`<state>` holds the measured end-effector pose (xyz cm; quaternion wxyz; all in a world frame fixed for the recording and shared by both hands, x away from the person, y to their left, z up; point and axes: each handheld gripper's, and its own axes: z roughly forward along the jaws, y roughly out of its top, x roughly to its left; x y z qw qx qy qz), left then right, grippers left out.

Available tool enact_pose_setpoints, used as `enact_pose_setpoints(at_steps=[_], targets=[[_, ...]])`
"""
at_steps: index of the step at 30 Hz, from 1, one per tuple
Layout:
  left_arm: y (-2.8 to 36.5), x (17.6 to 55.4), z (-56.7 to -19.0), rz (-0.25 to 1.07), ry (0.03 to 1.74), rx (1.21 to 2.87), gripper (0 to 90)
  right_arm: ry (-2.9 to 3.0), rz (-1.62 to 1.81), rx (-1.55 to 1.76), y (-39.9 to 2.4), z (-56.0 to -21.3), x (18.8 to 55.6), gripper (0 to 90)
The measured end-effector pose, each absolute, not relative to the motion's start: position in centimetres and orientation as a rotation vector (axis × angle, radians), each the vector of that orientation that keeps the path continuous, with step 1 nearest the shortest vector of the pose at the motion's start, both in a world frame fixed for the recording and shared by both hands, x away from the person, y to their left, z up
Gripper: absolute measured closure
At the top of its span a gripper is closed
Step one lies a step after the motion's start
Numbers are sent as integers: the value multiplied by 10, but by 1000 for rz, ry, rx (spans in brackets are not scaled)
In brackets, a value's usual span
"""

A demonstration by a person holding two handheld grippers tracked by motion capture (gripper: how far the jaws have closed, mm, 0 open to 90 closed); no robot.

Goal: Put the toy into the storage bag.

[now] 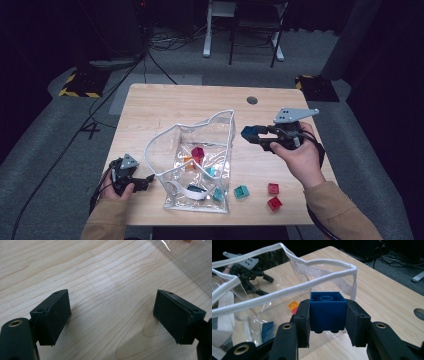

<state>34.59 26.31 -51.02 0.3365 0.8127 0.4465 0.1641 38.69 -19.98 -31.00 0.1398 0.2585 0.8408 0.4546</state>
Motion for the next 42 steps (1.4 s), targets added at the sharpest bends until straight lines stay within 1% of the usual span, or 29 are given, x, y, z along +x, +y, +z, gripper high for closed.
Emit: enact_pose_setpoints(at_steps=[11,20,30,42], targets=[[263,346,-510,428,1163,2119,148,2406,1390,704,-189,-289,386,590],[263,346,-510,428,1164,2118,147,2429,1419,658,-163,-279,390,589],[263,347,-510,432,1163,2120,147,2463,1440,618,-133,-272,399,589],[263,347,-510,427,1163,2124,147,2495,1491,577,-98,-272,407,589]])
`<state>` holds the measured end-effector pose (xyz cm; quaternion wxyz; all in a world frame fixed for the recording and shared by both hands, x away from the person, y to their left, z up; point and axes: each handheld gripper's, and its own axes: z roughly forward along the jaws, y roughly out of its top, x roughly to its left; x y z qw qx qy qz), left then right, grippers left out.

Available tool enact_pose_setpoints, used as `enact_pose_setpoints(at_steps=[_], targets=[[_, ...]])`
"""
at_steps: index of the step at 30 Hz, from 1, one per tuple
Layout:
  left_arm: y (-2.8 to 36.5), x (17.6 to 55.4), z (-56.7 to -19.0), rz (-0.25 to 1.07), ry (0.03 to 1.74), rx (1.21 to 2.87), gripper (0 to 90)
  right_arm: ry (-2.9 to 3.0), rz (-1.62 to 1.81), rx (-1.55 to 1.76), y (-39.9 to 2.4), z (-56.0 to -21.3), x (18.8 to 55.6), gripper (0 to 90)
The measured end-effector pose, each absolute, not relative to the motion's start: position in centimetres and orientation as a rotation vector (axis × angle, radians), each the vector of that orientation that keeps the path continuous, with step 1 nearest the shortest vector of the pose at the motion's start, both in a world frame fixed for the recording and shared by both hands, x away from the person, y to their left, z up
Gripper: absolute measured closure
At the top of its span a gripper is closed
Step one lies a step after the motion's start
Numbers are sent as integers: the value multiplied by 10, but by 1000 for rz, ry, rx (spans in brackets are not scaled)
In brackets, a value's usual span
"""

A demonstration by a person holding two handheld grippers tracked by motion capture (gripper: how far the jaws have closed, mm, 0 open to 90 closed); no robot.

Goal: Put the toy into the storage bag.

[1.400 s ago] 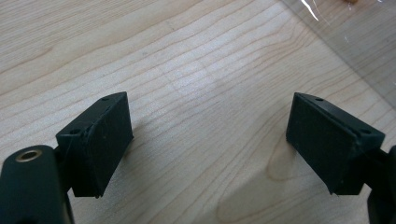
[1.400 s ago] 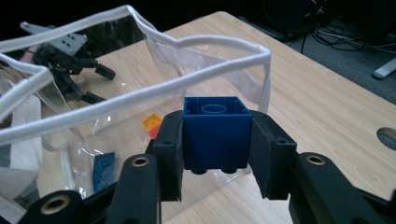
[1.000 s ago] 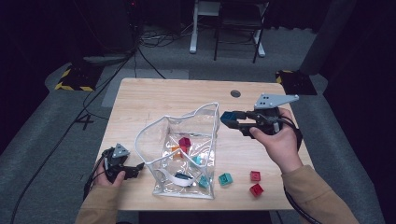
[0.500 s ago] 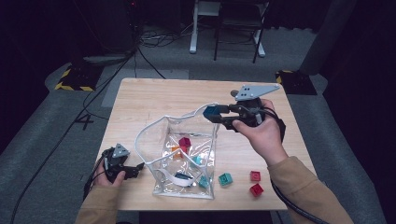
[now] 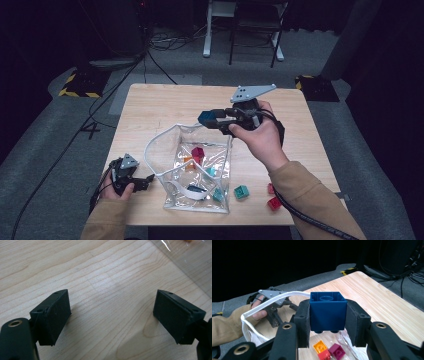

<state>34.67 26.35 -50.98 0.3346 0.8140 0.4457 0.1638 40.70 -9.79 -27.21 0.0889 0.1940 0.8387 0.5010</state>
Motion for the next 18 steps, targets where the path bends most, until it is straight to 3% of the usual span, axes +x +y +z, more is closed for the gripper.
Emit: enact_pose_setpoints(at_steps=[18], targets=[[263,347,-510,427,1163,2124,147,2601,1455,560,-61,-299,409,589]])
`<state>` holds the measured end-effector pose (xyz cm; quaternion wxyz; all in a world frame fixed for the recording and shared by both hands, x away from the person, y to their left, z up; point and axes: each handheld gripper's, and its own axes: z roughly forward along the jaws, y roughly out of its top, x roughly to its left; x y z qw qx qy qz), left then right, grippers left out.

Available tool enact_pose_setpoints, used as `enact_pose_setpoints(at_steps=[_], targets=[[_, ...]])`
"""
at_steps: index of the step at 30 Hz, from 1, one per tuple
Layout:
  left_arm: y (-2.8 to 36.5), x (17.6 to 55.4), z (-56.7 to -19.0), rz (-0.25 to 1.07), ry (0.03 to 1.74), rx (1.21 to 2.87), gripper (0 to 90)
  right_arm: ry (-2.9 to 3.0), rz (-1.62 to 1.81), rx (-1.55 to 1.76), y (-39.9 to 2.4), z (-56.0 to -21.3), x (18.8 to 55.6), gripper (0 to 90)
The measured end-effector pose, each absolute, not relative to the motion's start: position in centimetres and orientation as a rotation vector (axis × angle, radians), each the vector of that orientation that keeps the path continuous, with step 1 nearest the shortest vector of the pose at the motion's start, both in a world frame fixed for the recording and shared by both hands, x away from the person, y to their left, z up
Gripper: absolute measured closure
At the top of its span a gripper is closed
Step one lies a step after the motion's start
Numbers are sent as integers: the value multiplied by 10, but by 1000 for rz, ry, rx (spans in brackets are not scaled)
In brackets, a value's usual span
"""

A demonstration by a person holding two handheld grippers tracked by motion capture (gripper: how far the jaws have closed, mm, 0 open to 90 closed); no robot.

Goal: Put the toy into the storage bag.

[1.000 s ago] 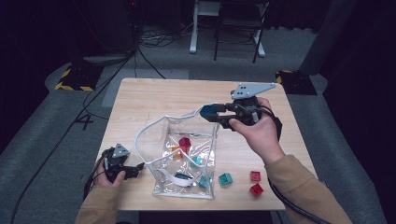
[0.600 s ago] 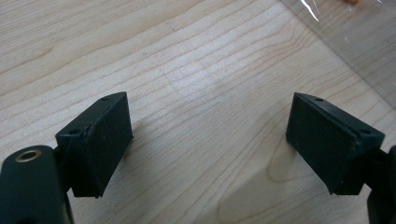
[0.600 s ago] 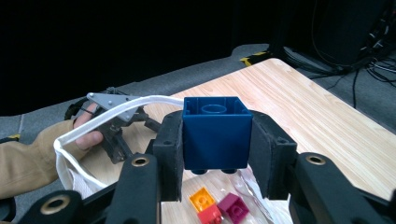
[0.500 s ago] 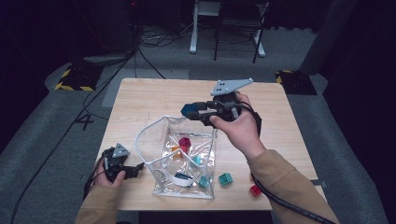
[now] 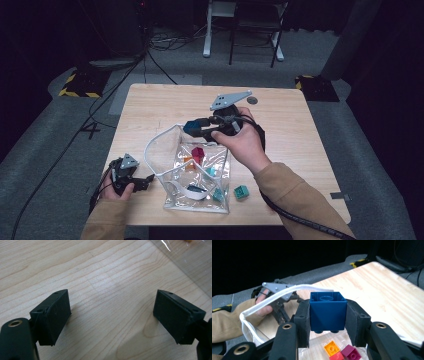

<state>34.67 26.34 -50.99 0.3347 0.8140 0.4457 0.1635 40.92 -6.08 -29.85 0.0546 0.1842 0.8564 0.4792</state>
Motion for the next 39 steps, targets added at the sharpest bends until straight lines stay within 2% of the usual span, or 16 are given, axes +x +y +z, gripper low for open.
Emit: enact_pose_setpoints(at_steps=[20,21,23,25,39], targets=[[263,347,-510,430,1164,2123,147,2736,1276,558,-52,-329,405,586],[263,347,-510,431,1163,2121,147,2737,1271,556,-52,-328,405,559],[263,347,-510,428,1163,2124,147,2715,1287,568,-53,-327,404,428],[263,347,-510,431,1163,2121,147,2688,1313,565,-55,-323,401,387],[263,347,-510,428,1164,2121,145,2547,1417,591,-105,-292,381,372]])
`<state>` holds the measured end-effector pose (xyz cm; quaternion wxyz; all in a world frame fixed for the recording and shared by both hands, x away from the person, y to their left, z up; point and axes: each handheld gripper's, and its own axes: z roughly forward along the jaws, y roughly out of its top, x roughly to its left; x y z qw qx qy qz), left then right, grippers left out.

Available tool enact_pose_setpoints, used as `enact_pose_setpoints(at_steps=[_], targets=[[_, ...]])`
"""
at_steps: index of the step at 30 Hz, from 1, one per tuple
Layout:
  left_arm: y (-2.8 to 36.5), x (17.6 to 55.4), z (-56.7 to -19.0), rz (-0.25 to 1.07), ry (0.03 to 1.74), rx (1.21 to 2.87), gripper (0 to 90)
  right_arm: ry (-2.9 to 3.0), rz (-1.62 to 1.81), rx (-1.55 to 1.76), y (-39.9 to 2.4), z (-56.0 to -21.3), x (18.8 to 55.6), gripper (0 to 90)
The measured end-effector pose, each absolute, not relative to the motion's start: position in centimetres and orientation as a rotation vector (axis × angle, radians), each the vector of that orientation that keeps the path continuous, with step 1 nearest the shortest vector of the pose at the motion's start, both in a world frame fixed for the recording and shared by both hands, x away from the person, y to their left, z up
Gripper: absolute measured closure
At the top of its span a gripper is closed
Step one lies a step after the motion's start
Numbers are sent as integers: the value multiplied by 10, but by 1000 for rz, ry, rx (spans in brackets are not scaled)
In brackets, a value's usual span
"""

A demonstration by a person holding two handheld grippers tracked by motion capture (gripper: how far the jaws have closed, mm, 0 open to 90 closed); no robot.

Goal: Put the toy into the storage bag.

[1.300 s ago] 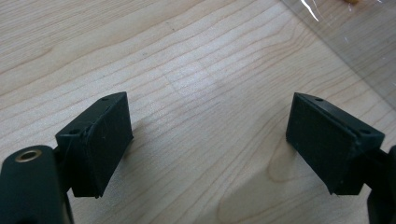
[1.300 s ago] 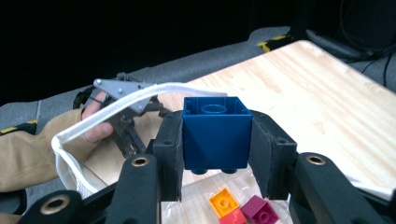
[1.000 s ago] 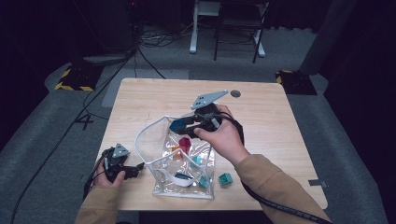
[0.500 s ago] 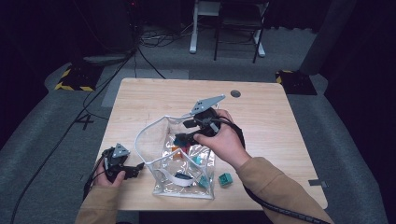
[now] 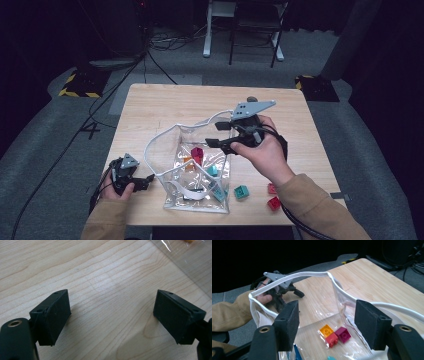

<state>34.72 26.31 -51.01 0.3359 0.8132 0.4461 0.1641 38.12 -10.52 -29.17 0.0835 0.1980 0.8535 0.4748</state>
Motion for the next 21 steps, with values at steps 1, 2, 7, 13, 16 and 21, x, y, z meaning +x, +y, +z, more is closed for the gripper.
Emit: enact_pose_setpoints(at_steps=[1,2,7,13,16,21], targets=[[263,347,-510,428,1164,2121,145,2540,1419,597,-110,-290,380,372],[263,347,-510,427,1165,2120,145,2532,1419,603,-114,-289,379,373],[265,348,-510,414,1161,2119,147,2486,1410,644,-142,-283,372,374],[264,347,-510,428,1163,2120,147,2443,1393,701,-168,-282,368,374],[264,347,-510,429,1164,2120,147,2426,1392,723,-178,-282,365,374],[263,347,-510,430,1163,2122,146,2413,1378,763,-195,-287,360,373]])
